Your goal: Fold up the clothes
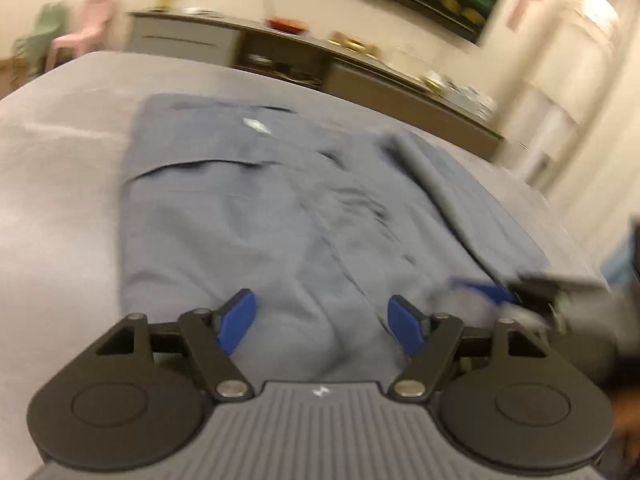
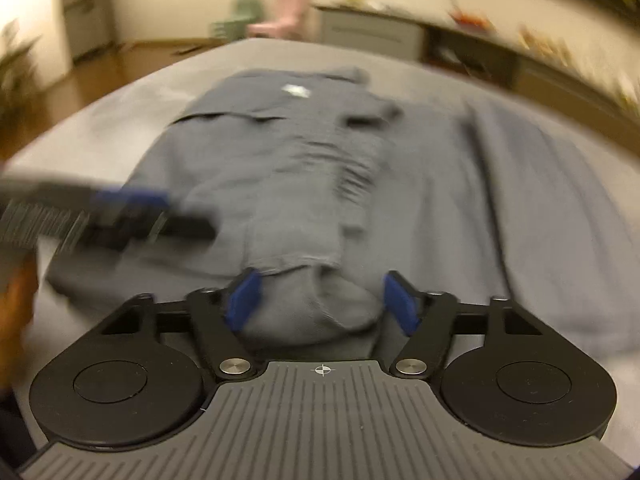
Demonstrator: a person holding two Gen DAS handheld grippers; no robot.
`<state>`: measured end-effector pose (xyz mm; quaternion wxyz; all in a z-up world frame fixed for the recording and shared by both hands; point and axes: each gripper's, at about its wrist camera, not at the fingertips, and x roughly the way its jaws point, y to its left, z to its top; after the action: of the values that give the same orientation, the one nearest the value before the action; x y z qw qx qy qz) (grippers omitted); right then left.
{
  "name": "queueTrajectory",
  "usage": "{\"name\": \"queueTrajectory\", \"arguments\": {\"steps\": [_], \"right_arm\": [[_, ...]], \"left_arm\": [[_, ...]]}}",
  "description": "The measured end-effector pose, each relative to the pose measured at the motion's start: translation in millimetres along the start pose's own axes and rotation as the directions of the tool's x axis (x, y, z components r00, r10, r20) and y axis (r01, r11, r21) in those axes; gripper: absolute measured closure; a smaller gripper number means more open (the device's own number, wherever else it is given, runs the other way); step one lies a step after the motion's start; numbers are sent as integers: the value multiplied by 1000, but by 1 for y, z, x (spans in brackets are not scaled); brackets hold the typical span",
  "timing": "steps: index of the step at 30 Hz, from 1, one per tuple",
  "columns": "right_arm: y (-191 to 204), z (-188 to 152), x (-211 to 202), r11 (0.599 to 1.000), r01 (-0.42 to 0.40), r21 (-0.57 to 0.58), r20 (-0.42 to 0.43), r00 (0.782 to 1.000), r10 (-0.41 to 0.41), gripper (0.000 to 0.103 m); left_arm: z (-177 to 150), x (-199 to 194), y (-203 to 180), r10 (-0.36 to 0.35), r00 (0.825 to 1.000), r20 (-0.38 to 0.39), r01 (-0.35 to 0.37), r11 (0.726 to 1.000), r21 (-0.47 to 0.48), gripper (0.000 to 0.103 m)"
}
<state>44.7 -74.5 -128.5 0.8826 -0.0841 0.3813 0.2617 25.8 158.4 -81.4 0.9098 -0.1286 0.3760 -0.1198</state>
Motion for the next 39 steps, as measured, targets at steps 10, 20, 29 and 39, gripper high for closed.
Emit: {"name": "queueTrajectory", "arguments": {"steps": [10,20,29,39], "right_arm": [[-179,15,-83,940,158,301,168,962,-216,16],[-244,-16,-38,938,53,343,141,984,-107,95],[-120,16,-91,998,-3,-63,335,942,24,98],[-42,-4,-125,932,-174,-319,353,890,287,67]], "left_arm": [[14,-12,-19,-3,998,63,3,1000,13,33],[81,26,-89,-213,977,5,213,975,-57,16],[171,113,-192,-102,991,-84,115,980,162,6],[149,27,-104,-38,999,-22,40,992,121,88]]}}
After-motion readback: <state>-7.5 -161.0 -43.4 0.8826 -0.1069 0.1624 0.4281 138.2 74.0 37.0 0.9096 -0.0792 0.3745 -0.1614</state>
